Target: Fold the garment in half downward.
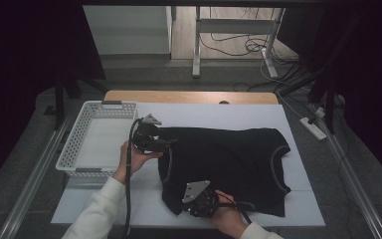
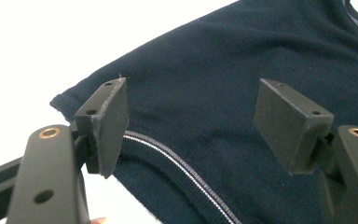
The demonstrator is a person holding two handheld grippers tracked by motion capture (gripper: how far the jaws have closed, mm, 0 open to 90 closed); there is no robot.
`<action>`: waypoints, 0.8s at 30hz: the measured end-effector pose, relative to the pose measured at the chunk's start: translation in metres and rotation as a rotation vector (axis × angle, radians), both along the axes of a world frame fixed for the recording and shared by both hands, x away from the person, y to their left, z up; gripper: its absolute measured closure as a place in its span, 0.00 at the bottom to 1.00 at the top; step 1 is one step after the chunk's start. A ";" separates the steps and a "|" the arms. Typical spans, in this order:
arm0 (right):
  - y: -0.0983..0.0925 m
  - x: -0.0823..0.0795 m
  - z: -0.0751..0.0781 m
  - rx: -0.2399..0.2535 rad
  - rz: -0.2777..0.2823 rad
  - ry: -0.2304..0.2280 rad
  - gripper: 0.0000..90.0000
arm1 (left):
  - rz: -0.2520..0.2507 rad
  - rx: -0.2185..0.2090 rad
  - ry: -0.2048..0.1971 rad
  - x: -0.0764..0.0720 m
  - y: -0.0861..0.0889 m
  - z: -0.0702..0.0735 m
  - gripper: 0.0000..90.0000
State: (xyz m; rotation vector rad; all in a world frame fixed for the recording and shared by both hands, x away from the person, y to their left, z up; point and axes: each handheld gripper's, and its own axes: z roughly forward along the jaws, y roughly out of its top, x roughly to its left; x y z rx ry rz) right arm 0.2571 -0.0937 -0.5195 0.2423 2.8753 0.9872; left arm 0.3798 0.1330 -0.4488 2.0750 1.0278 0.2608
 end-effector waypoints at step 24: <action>-0.002 -0.016 0.019 0.166 0.007 0.037 0.48 | 0.008 -0.004 -0.009 0.000 0.004 0.002 0.29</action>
